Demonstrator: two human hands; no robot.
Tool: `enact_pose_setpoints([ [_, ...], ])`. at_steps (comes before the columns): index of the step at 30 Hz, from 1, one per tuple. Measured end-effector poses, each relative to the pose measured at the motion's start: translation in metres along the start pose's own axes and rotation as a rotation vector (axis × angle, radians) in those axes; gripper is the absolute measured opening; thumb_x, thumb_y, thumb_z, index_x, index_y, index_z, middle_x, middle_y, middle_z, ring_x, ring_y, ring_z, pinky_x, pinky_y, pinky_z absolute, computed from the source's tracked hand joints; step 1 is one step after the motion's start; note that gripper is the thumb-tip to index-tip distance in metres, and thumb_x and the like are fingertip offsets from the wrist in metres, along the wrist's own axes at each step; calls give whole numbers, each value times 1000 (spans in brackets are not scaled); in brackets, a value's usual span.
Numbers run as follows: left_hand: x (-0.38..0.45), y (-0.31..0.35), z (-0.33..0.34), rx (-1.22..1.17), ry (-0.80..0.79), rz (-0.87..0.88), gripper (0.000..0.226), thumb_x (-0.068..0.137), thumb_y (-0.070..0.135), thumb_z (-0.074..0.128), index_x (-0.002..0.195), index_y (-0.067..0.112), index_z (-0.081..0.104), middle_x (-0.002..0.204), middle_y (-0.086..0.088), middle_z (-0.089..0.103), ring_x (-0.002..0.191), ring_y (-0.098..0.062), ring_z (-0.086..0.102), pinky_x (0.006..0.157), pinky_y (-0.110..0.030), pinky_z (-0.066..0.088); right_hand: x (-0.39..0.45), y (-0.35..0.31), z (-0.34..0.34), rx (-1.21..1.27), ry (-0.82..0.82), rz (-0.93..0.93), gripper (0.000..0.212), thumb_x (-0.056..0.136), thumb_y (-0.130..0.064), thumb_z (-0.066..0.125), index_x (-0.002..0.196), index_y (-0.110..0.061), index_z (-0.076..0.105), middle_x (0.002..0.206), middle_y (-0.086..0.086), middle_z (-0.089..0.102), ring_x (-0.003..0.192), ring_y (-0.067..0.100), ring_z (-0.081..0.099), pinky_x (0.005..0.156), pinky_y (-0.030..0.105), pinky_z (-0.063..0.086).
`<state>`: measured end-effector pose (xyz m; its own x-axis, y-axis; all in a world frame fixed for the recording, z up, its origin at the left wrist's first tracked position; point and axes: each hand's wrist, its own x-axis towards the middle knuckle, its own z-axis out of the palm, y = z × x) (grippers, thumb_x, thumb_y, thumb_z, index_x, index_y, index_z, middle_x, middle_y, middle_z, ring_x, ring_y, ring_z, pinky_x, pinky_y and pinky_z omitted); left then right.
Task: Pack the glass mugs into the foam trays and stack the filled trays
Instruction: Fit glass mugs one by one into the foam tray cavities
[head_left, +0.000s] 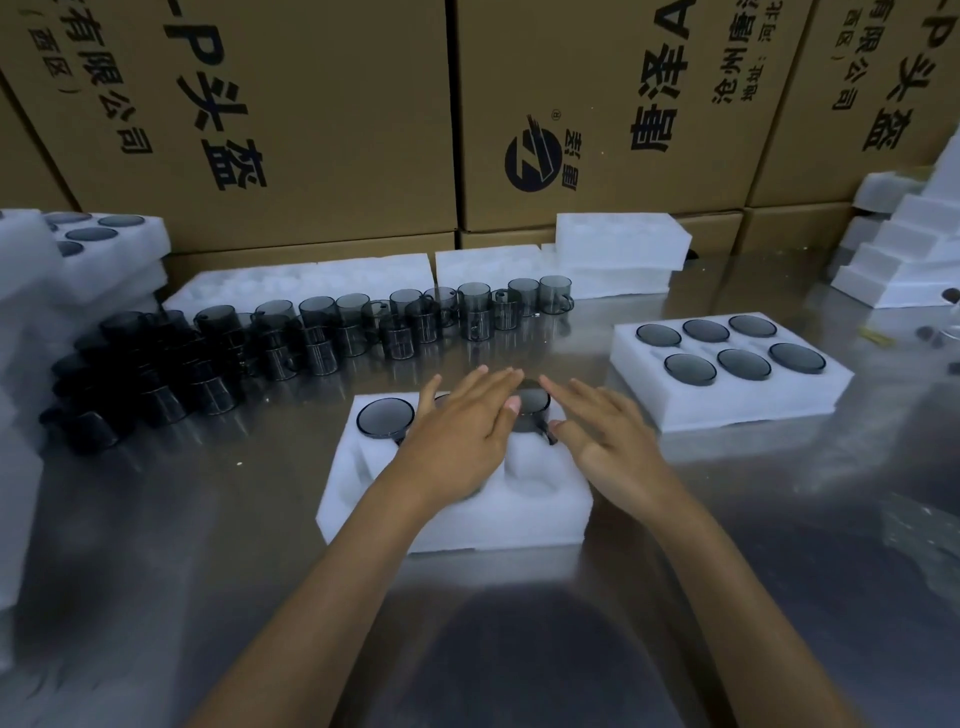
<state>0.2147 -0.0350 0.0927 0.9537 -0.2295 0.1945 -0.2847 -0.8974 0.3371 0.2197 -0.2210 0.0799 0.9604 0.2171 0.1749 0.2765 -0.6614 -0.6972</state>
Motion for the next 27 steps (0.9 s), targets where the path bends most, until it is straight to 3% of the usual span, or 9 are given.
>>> enact_pose_setpoints([
  [4,3,-1,4,117,-78,-36,50,106,42,14,155,35,19,161,21,17,150,-3,2,120,-49,-12,-1,4,3,-15,-46,58,46,99,-40,47,141,-57,38,161,-12,29,150,10,12,123,44,10],
  [9,4,-1,3,95,-125,-63,50,106,43,16,155,36,18,162,23,11,150,-3,0,120,-49,-9,2,6,6,57,-29,60,44,96,-37,50,136,-55,48,152,-15,43,146,10,24,122,43,18],
  [11,3,0,3,84,-117,-67,49,106,42,18,155,36,20,162,22,14,150,-3,5,121,-49,-5,2,6,7,276,-32,55,38,96,-27,56,124,-53,60,130,-25,61,134,3,45,116,33,32],
  [13,2,1,3,89,-98,-62,48,106,41,19,154,36,22,161,21,18,149,-4,11,121,-47,-1,1,4,8,511,-34,101,36,96,-21,58,108,-54,69,112,-35,66,119,-13,53,107,20,37],
  [19,4,-1,1,72,-33,-25,45,106,40,27,150,35,33,155,20,32,141,-4,25,110,-36,10,8,14,19,565,95,164,32,93,-34,62,121,-49,65,112,-38,64,110,-24,50,103,17,35],
  [21,10,-3,-3,87,-66,-22,42,105,41,31,146,37,39,151,19,38,138,-7,30,101,-35,14,16,12,22,593,199,199,25,95,-31,61,115,-43,68,114,-24,69,107,-14,58,97,14,43],
  [23,24,-8,-13,3,-96,-51,36,103,42,36,136,39,52,141,16,52,131,-11,41,104,-37,18,25,9,26,594,283,289,17,92,-40,58,102,-37,72,107,-10,73,106,12,66,99,34,51],
  [25,47,-16,-26,-139,-76,-87,32,103,37,41,128,34,60,134,9,60,126,-17,51,114,-44,26,30,6,29,517,347,376,31,84,-56,50,93,-34,70,94,-6,74,96,21,67,95,45,52],
  [27,76,-28,-36,-127,-17,-105,33,102,26,44,131,25,60,136,0,59,127,-23,52,112,-48,35,31,5,32,432,420,403,42,85,-60,41,91,-29,69,88,-3,73,92,24,66,92,45,51],
])
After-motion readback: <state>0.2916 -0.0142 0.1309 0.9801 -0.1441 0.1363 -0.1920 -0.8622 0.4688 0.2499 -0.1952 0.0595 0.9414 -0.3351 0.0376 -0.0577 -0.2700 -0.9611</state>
